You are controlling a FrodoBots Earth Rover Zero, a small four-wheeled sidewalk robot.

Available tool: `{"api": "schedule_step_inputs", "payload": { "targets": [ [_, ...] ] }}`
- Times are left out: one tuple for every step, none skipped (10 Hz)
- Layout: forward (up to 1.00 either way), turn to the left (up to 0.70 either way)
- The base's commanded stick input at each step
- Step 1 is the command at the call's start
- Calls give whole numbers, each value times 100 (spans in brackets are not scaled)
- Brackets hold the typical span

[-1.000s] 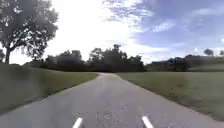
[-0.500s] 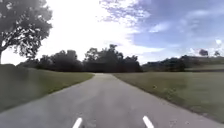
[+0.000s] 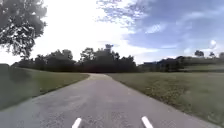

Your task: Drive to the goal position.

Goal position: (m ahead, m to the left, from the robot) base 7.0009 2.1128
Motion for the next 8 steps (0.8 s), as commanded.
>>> {"api": "schedule_step_inputs", "payload": {
  "targets": [
    [69, 3],
    [69, 3],
    [69, 3],
    [69, 11],
    [69, 34],
    [69, 34],
    [69, 34],
    [69, 34]
  ]
}}
